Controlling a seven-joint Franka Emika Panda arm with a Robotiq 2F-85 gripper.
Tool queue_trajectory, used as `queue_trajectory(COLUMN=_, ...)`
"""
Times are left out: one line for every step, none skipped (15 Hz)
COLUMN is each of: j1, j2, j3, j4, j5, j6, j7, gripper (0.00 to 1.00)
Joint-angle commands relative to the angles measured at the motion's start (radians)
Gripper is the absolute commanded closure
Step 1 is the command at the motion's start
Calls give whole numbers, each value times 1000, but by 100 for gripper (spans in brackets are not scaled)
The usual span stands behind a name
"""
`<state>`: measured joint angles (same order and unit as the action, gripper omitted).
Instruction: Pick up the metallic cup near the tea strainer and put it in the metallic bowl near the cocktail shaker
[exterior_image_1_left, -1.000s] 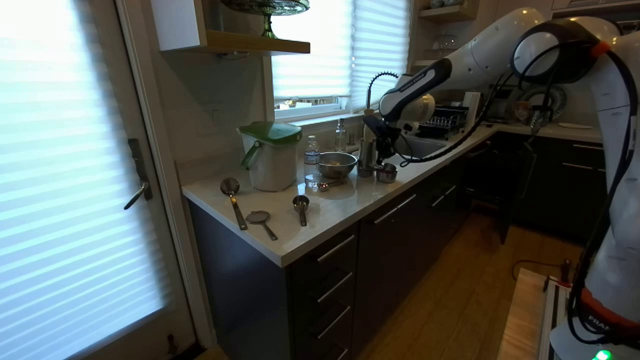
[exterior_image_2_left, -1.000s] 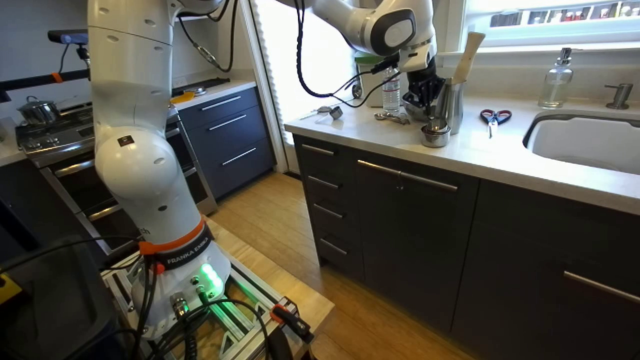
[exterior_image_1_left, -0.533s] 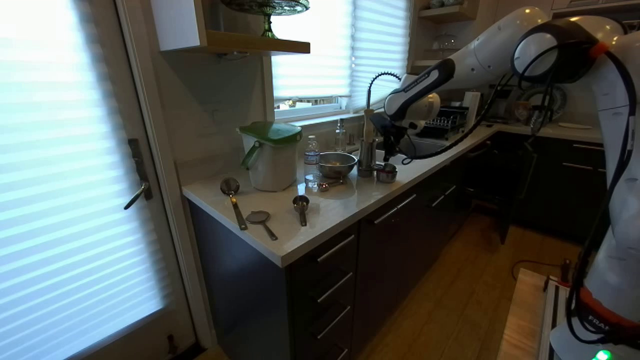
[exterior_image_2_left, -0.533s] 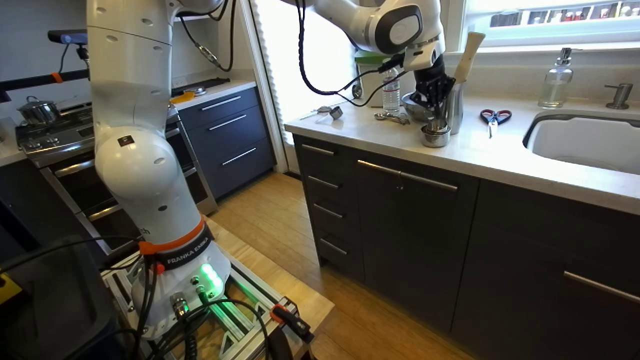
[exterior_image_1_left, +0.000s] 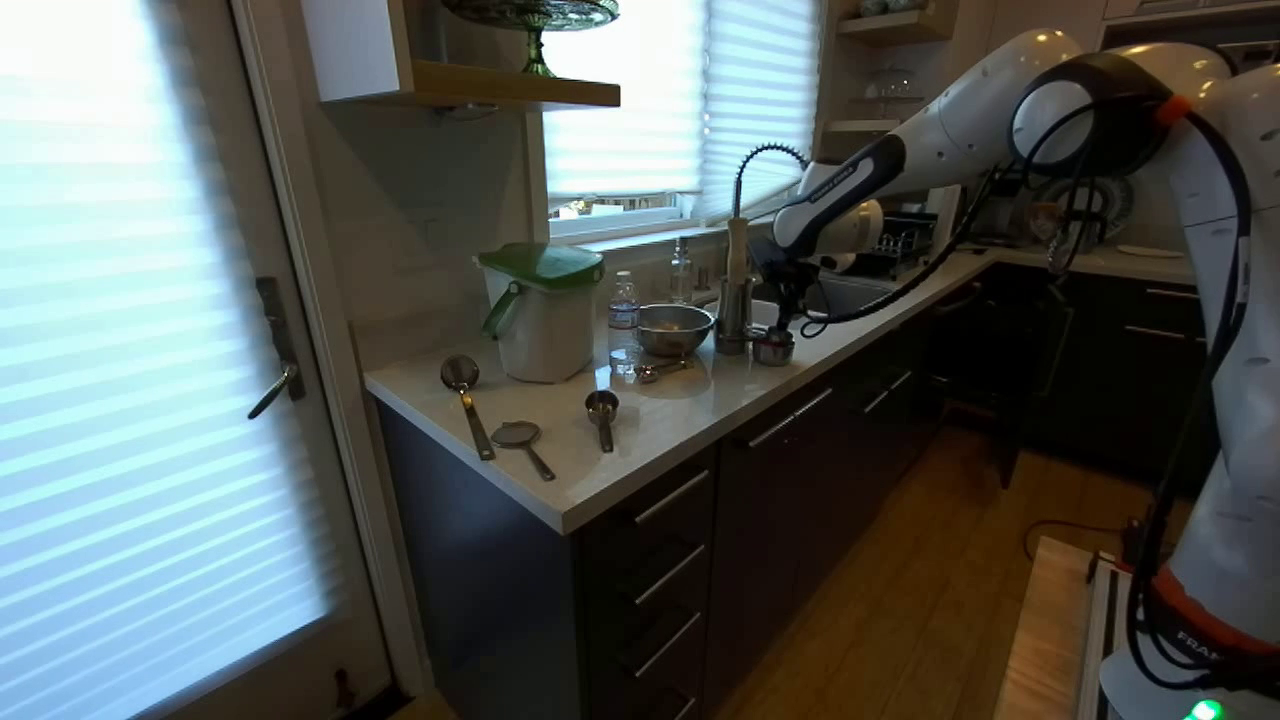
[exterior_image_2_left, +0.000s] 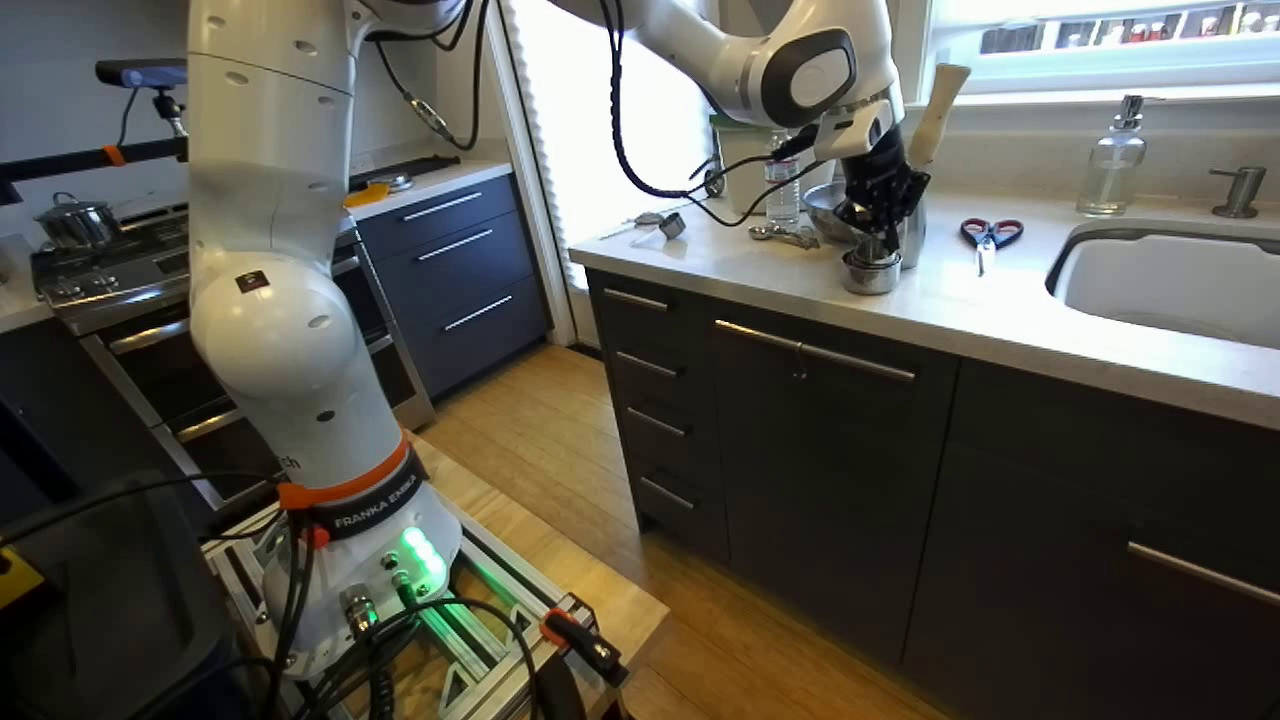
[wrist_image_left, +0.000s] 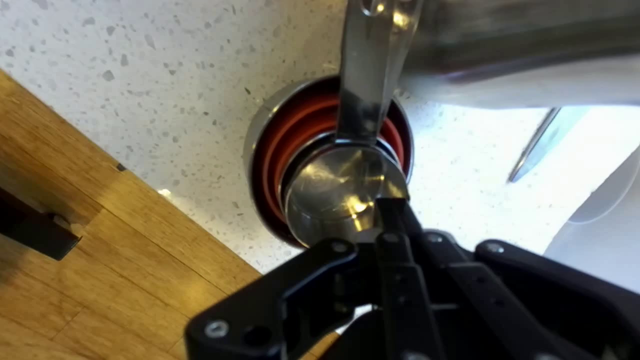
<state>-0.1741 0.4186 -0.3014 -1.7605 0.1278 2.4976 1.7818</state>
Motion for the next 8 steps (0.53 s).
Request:
queue_trajectory(j1=20, j2=19, j3=-28, j4=-13, j5=-40, j6=57, j7=80, gripper=100)
queue_trajectory(j1=22, j2=22, j3=-31, j4=-12, j5=-46, j6=62, j7=92, gripper=100)
queue_trajectory(j1=20, j2=24, j3=-29, j4=-12, j5=-46, j6=65, j7=97, gripper=100)
queue_trajectory(j1=19, j2=26, j3=-27, j4=-12, j5=-45, j6=64, j7=101, gripper=100)
queue_trajectory(j1=17, j2=24, j3=-24, j4=-13, j5=-42, j6=61, j7=104, gripper=100)
queue_trajectory(j1=19, j2=24, j3=-25, j4=-13, j5=-45, j6=61, j7=109, gripper=100)
queue_trajectory(j1=17, j2=20, j3=-23, j4=-14, j5=-42, j6=57, j7=109, gripper=100)
queue_trajectory(j1=18, j2=17, j3=-22, j4=-14, j5=-42, j6=53, j7=113, gripper=100)
